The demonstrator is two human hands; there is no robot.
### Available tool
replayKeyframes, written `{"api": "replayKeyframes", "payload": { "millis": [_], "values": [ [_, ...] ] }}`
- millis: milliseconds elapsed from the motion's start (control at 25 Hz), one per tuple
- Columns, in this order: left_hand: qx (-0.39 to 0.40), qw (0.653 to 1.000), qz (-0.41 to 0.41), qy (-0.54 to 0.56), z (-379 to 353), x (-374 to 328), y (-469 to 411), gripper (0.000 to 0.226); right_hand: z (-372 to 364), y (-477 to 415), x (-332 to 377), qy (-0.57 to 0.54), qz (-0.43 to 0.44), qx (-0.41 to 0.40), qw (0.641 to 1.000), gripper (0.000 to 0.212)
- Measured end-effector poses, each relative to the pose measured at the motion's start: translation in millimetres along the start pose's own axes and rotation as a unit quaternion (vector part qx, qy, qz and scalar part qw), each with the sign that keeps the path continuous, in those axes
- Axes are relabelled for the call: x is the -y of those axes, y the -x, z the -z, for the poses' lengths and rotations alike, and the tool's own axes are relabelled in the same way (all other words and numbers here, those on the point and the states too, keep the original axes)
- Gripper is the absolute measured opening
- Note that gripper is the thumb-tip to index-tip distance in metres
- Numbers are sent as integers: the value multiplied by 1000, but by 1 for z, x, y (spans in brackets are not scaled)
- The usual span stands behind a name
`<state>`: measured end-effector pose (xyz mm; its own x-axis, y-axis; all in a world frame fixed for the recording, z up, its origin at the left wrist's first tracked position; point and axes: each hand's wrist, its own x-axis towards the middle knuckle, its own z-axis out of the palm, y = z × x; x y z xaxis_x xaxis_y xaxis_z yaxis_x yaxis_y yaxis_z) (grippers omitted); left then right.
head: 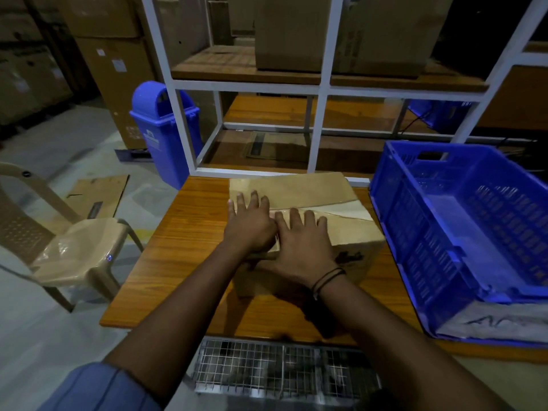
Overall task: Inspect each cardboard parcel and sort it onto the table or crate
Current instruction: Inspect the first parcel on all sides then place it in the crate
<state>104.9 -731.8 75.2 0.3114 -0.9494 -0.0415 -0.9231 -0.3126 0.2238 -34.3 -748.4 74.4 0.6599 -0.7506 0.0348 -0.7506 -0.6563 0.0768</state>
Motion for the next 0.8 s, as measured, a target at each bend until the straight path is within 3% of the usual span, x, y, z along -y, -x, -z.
{"api": "replayKeyframes", "payload": {
  "millis": [200,320,680,800],
  "values": [
    [2,998,-61,-26,3,30,-21,65,12,-27,-41,-136,51,0,989,91],
    [14,996,-70,-44,4,28,-37,65,2,-45,-63,-149,23,-5,989,72],
    [49,994,-66,-72,8,22,-58,67,-7,-77,-74,-89,7,91,992,76],
    [36,995,-68,-67,6,22,-59,67,-8,-77,-76,-91,12,79,993,77]
  ]
}}
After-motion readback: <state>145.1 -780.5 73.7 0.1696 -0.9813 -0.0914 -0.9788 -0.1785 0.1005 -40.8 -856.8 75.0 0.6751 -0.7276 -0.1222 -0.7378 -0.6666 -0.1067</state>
